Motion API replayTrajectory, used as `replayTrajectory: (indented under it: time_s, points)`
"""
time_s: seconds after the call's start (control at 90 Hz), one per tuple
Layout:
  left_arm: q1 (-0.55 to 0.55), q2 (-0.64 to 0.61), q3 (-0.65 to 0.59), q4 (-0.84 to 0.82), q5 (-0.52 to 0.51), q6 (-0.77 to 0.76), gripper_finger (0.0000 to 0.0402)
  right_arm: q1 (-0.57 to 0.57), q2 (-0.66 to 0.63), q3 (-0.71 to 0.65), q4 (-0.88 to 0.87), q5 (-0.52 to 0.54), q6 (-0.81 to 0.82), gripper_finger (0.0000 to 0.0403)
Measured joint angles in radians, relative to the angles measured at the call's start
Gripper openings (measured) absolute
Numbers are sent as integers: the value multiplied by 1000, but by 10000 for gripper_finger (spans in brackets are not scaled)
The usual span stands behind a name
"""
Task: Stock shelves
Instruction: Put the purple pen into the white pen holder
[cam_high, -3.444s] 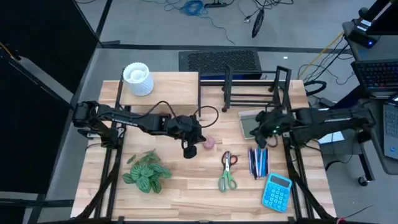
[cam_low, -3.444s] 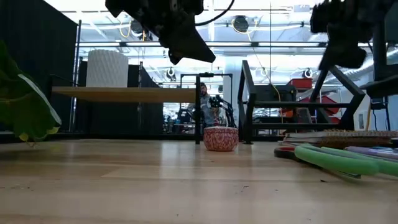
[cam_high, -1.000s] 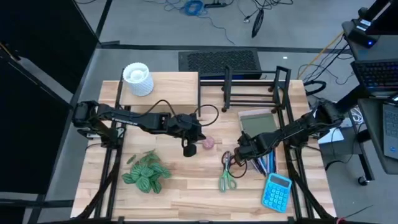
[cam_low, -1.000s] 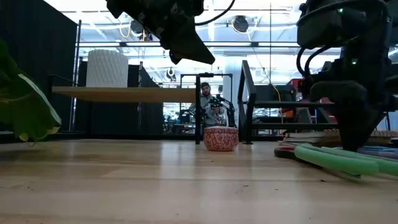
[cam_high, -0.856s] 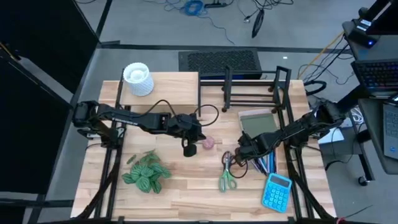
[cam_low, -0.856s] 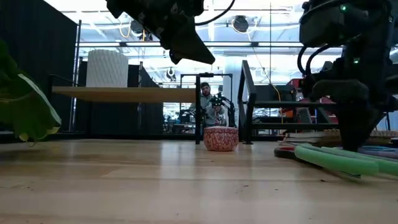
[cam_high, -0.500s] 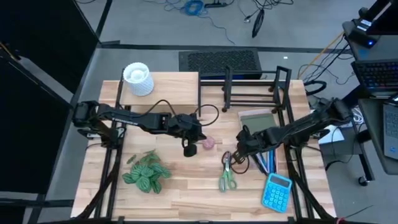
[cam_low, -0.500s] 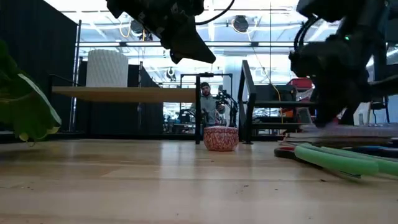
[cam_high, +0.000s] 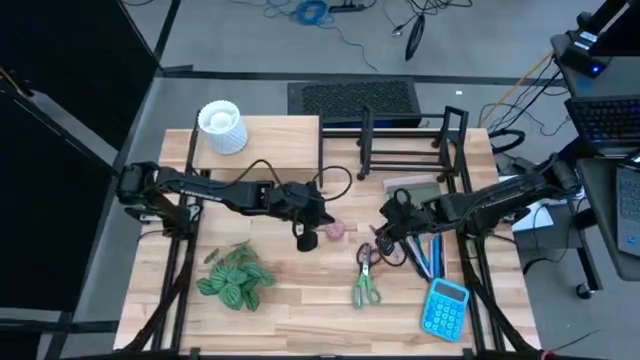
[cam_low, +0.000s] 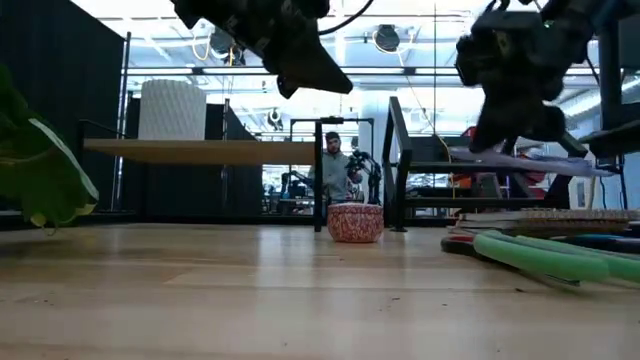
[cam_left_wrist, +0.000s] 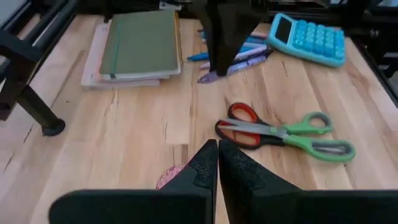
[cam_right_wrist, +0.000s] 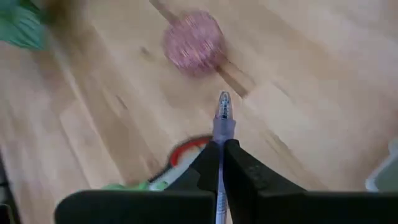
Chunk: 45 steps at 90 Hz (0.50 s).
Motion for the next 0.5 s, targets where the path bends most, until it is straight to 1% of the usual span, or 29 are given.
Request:
replayTrajectory:
  time_s: [0.3, 0.5]
  points:
    - [0, 0, 0, 5, 0, -13, 0, -55, -46, 0, 151, -6, -158, 0]
    - [0, 0, 0, 58, 4, -54, 0, -88, -72, 1, 248, -7, -252, 0]
